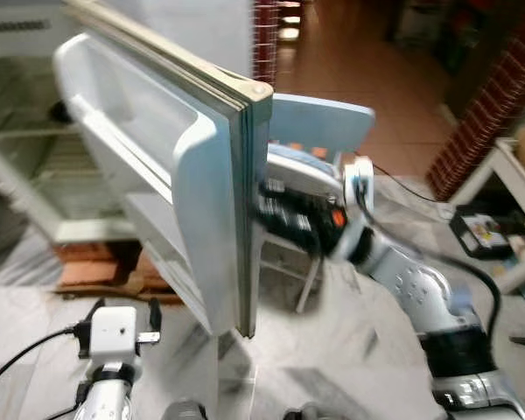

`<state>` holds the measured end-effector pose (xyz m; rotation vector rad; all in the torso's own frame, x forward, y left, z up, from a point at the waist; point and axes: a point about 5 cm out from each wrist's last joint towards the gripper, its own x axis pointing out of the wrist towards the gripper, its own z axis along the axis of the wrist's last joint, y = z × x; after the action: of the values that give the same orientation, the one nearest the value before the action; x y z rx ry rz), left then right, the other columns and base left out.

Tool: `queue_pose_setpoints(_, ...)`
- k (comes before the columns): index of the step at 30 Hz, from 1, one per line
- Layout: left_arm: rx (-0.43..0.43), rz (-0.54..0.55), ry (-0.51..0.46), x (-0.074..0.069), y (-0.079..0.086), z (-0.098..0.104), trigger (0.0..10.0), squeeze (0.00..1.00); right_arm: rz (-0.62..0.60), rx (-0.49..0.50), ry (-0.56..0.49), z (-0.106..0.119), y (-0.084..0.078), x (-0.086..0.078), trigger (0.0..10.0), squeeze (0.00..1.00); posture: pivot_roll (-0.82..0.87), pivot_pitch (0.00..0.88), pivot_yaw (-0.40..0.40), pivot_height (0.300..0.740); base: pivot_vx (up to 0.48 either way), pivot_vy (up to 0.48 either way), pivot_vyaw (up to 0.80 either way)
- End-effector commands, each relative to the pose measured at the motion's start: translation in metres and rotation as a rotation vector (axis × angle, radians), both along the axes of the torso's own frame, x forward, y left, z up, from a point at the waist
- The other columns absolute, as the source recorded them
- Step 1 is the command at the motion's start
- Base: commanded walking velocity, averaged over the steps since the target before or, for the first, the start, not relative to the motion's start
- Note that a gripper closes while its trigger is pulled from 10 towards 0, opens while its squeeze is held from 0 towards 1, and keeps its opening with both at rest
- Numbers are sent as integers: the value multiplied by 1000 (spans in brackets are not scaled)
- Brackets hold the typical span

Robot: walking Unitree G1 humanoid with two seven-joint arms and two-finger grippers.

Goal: Restocking fridge

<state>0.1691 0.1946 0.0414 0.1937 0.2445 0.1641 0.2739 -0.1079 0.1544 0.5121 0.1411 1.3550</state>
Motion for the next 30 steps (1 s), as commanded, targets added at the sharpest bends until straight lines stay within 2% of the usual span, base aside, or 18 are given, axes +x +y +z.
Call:
queue_pose_setpoints(1,8,-6,15,-2,3,0,10000,0,137,-115,-32,-15,-11,-16,10000,0,126,83,-2,740,0,0,0)
queue_pose_setpoints(4,10,-7,19,-2,4,-1,10000,0,208,-324,-54,-39,-29,-26,10000,0,124,84,-1,740,0,0,0)
queue_pose_setpoints(6,11,-8,24,-3,4,-1,10000,0,188,-526,-88,-60,-40,-21,10000,0,124,86,-3,740,0,0,0)
queue_pose_setpoints(7,12,-10,25,-3,3,-2,10000,0,74,-739,-105,-81,-48,-2,10000,0,127,87,-6,740,0,0,0)
queue_pose_setpoints(8,12,-10,25,-3,3,-2,10000,0,74,-739,-105,-81,-48,-2,10000,0,127,87,-6,740,0,0,0)
queue_pose_setpoints(9,13,-9,27,-3,3,-2,10000,0,-48,-914,-160,-91,-54,15,10000,0,132,89,-6,740,0,0,0)
queue_pose_setpoints(10,13,-9,27,-3,3,-2,10000,0,-48,-914,-160,-91,-54,15,10000,0,132,89,-6,740,0,0,0)
queue_pose_setpoints(11,13,-8,27,-3,3,-1,10000,0,-144,-998,-189,-92,-56,27,10000,0,136,87,-6,740,0,0,0)
queue_pose_setpoints(13,14,-9,33,-4,3,-2,10000,0,-498,-1072,-233,-74,-56,66,10000,0,143,89,-7,740,0,0,0)
queue_pose_setpoints(14,14,-9,33,-4,3,-2,10000,0,-498,-1072,-233,-74,-56,66,10000,0,143,89,-7,740,0,0,0)
queue_pose_setpoints(16,14,-11,38,-4,3,-2,10000,0,-648,-1024,-251,-57,-49,82,10000,0,144,97,-8,740,0,0,0)
queue_pose_setpoints(20,16,-13,51,-4,3,-3,10000,0,-778,-752,-198,-27,-10,101,10000,0,141,98,-7,740,0,0,0)
queue_pose_setpoints(22,21,-20,58,-4,2,-4,10000,0,-724,-616,-180,-17,23,100,10000,0,141,98,-7,740,0,0,0)
queue_pose_setpoints(23,21,-20,58,-4,2,-4,10000,0,-724,-616,-180,-17,23,100,10000,0,141,98,-7,740,0,0,0)
queue_pose_setpoints(25,25,-20,67,-3,2,-5,10000,0,-622,-474,-185,-3,62,92,10000,0,138,90,-8,740,0,0,0)
queue_pose_setpoints(26,25,-20,67,-3,2,-5,10000,0,-622,-474,-185,-3,62,92,10000,0,138,90,-8,740,0,0,0)
queue_pose_setpoints(27,26,-37,71,-3,1,-6,10000,0,-578,-441,-216,2,75,88,10000,0,138,90,-8,740,0,0,0)
queue_pose_setpoints(30,68,-213,81,11,-6,-5,10000,0,-527,-494,-279,-11,84,76,10000,0,146,87,-24,740,0,0,0)
